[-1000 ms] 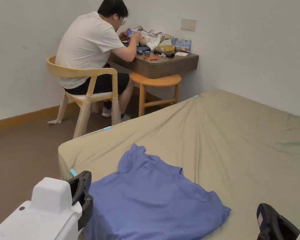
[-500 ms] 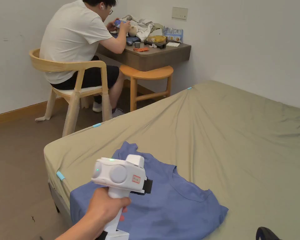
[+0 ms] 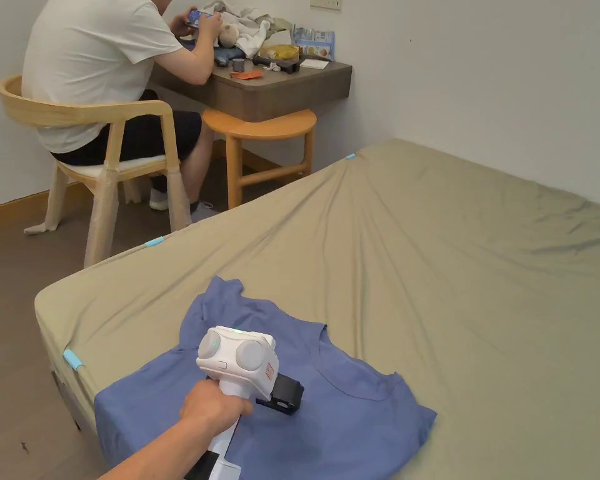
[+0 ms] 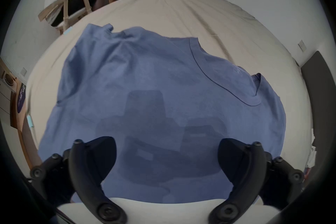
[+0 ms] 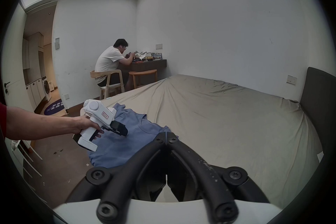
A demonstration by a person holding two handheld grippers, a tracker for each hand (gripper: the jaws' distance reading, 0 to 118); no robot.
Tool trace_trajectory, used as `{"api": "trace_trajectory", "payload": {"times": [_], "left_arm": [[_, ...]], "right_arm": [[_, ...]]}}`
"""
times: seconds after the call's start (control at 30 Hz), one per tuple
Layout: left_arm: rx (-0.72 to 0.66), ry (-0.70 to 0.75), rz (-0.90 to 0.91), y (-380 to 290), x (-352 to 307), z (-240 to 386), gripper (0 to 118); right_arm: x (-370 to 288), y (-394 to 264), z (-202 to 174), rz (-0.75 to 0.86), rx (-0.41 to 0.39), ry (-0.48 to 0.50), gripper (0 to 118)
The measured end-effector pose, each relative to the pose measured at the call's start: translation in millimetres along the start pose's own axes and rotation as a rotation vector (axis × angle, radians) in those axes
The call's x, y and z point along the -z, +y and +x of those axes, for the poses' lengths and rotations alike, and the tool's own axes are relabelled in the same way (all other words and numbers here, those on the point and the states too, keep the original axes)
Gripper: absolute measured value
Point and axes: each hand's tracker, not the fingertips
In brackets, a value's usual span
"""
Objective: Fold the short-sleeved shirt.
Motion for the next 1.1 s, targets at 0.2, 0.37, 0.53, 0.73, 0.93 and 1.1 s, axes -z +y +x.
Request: {"api": "trace_trajectory", "payload": {"times": [0.2, 0.37, 0.53, 0.73, 0.93, 1.1], "left_arm": [[0.052, 0.057, -0.035, -12.7, 12.4, 12.1, 91], [0.14, 0.082, 0.013, -11.7, -11.2, 18.8, 0], [0.015, 0.016, 0.018, -12.7, -17.4, 3.6, 0], [0.075, -0.029, 0.092, 4.4, -70.5, 11.8, 0], [0.132, -0.115, 0.286, 17.7, -170.7, 37.0, 0], [0.218, -0.21, 0.403, 26.8, -249.3, 88.3, 0]], "right_arm": [[0.9, -2.5, 1.4, -0.018, -0.004, -0.011, 1], [1.0, -3.9, 2.4, -0.017, 0.01, -0.008, 1], [-7.3, -0.9, 5.7, 0.002, 0.039, -0.005, 1], [-26.4, 3.5, 14.9, 0.042, 0.02, -0.039, 1], [-56.4, 1.7, 34.7, 0.088, 0.055, -0.081, 1], [-93.4, -2.1, 53.2, 0.138, 0.104, -0.138, 1]]}}
